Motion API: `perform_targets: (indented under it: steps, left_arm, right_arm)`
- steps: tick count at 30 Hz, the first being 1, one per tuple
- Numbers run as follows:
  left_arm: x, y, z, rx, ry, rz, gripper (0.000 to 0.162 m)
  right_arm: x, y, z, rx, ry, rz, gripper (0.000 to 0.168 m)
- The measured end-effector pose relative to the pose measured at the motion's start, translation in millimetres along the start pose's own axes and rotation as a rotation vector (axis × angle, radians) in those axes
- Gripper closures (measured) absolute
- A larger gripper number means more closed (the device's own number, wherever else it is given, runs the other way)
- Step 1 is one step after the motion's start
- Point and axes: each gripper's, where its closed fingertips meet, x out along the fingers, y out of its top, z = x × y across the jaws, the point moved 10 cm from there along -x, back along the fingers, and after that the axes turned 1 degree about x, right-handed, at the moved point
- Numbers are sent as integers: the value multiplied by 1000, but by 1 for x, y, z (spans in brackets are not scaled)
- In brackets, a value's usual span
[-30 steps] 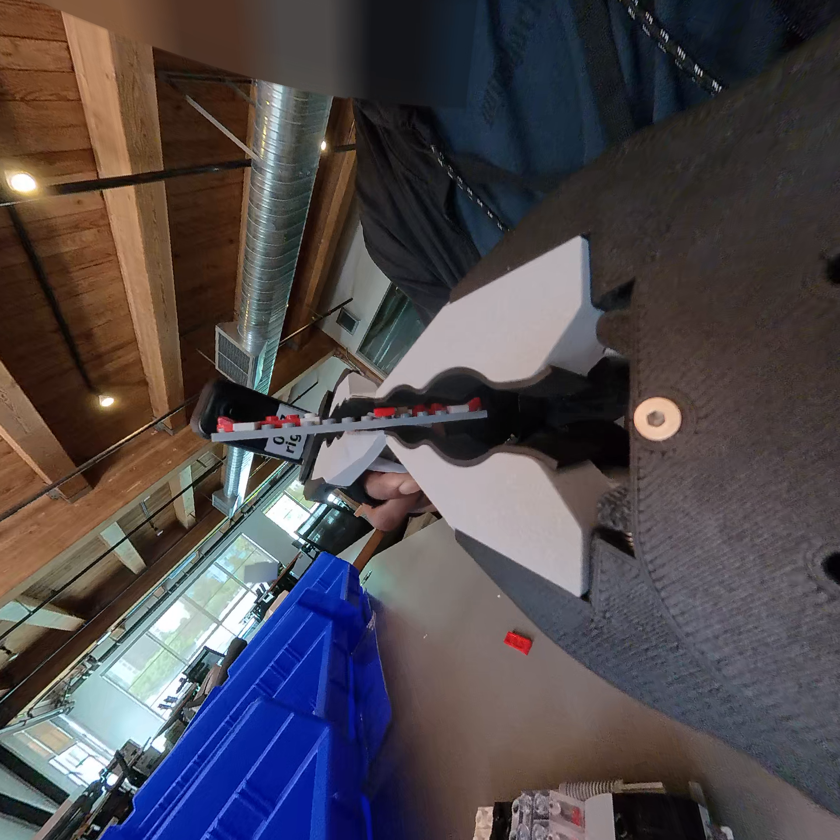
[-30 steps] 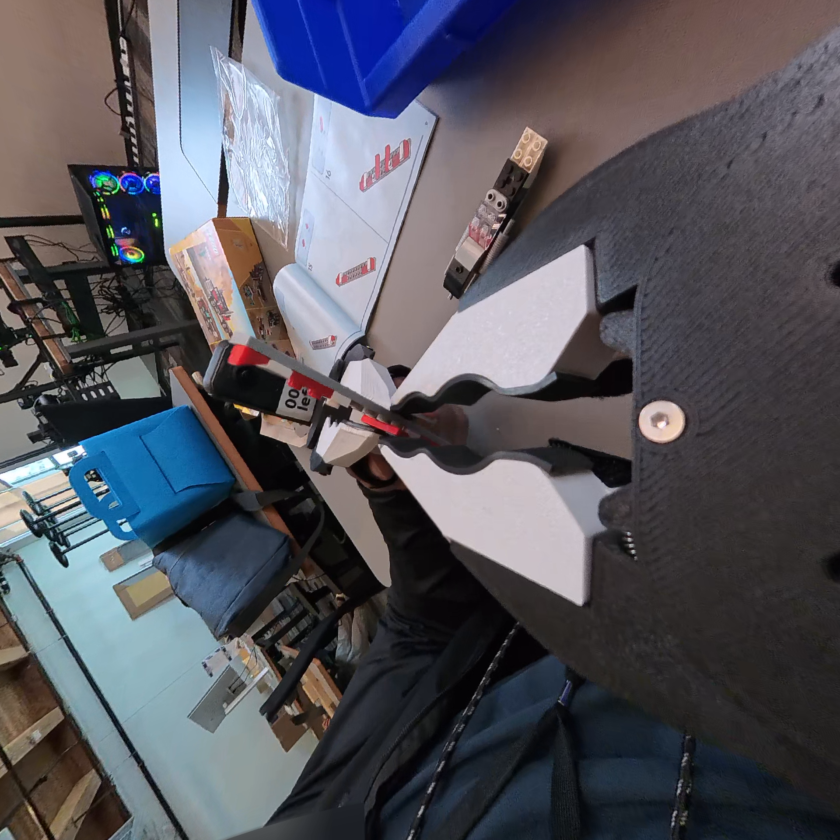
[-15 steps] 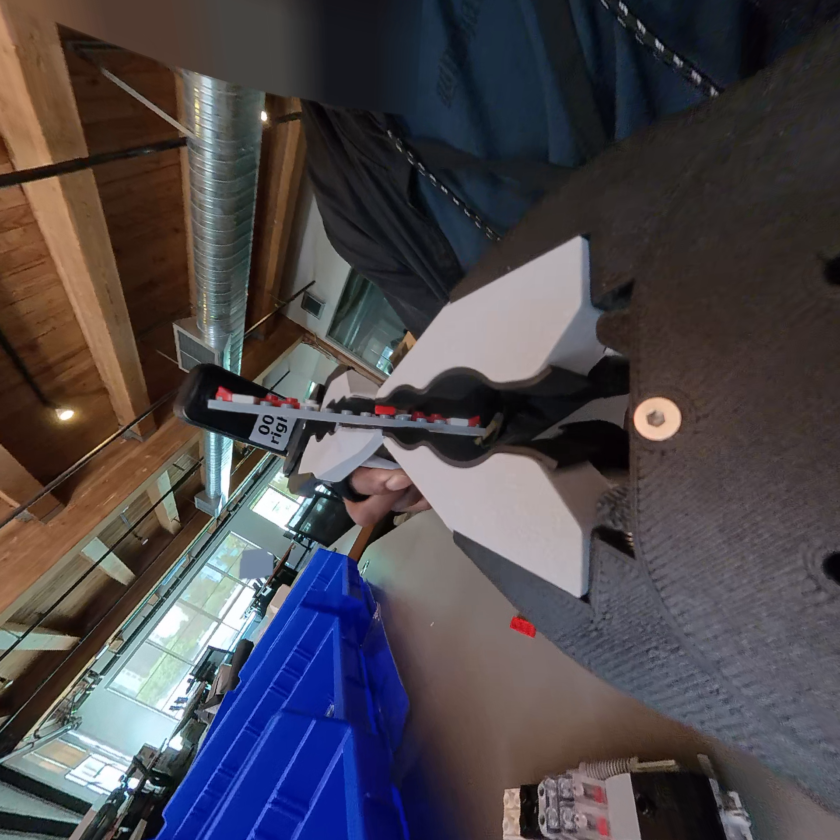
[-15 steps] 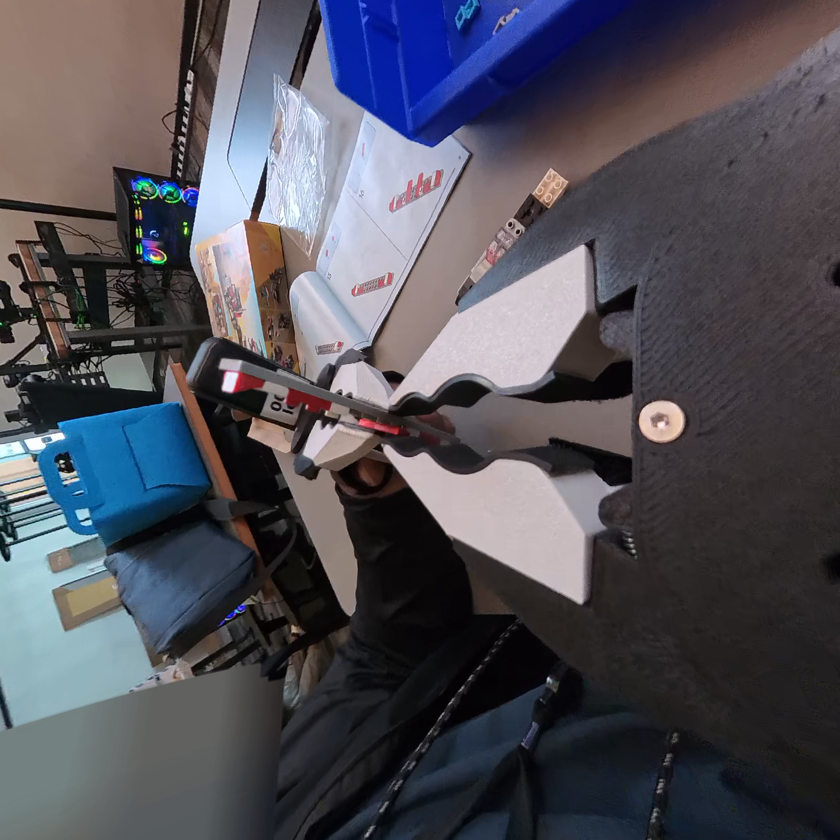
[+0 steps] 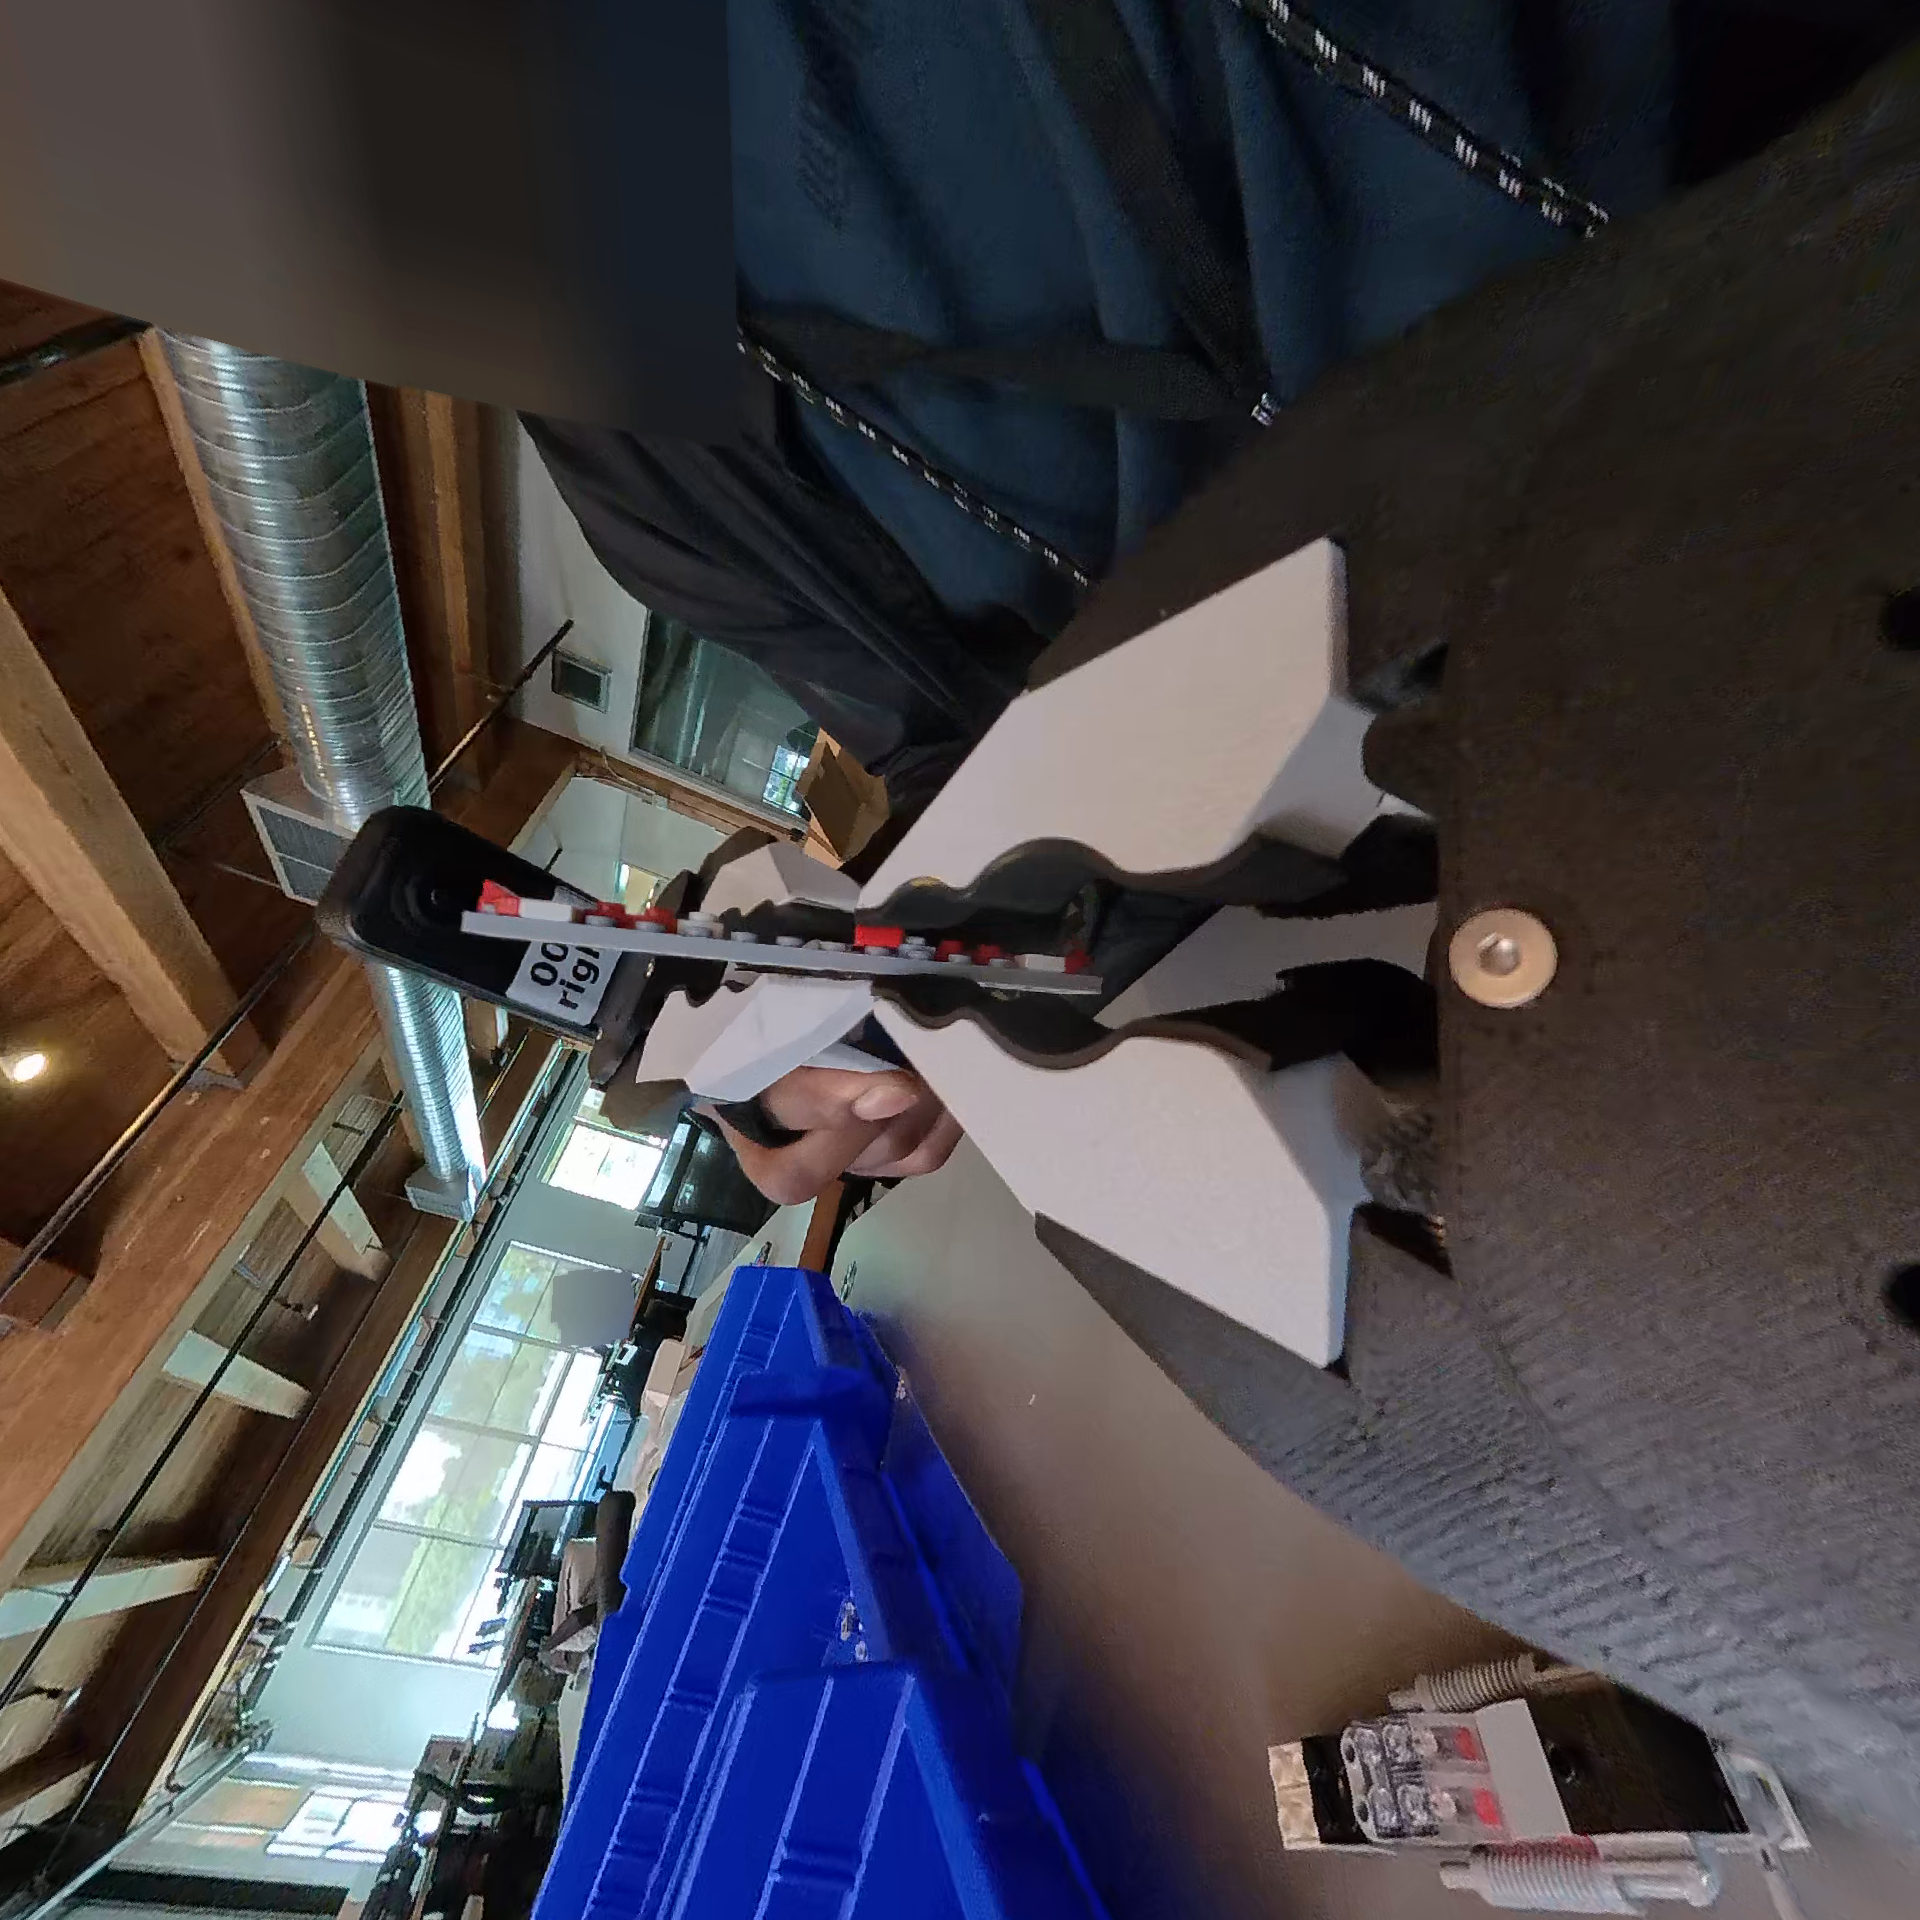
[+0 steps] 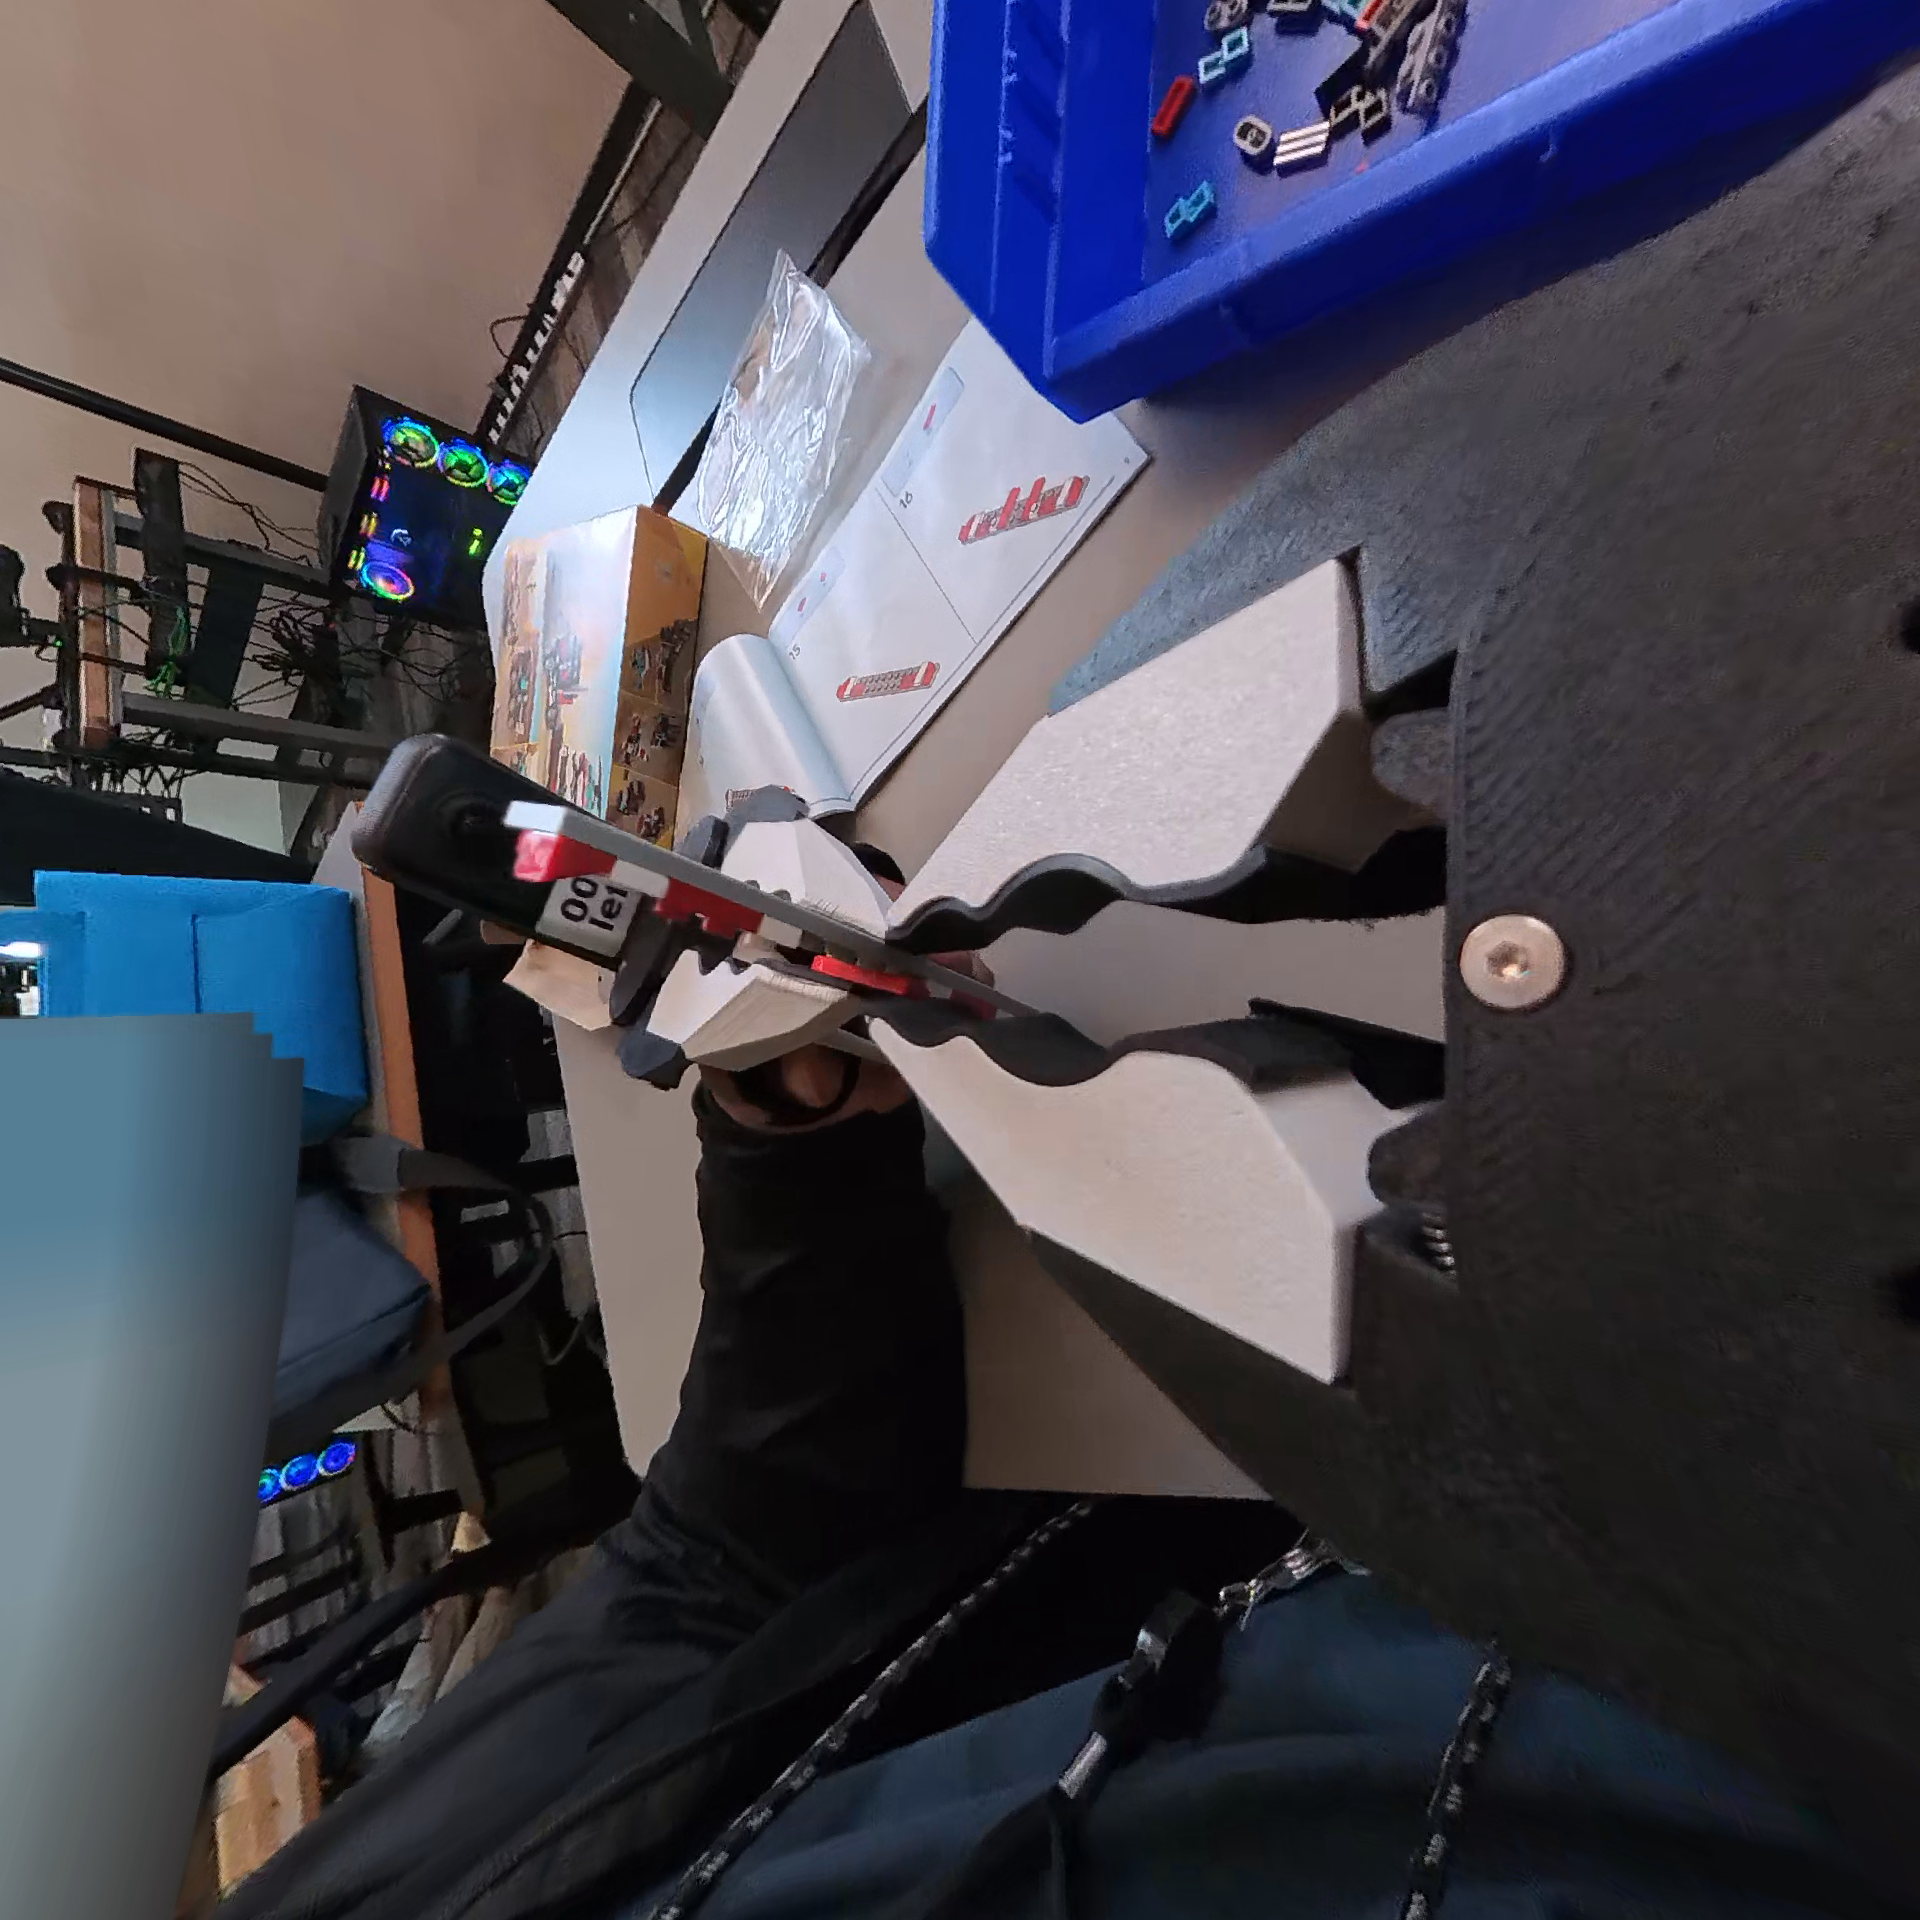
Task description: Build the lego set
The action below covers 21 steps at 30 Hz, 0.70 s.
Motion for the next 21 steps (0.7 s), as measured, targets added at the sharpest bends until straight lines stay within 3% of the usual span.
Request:
perform_targets:
  steps: [7, 21]
  left_arm:
    - [1, 2, 6, 61, 24, -32, 150]
    - [4, 1, 5, 25, -11, 4, 153]
  right_arm:
    - [-1, 1, -7, -101, -41, -12, 160]
    - [-4, 2, -6, -69, -15, 6, 161]
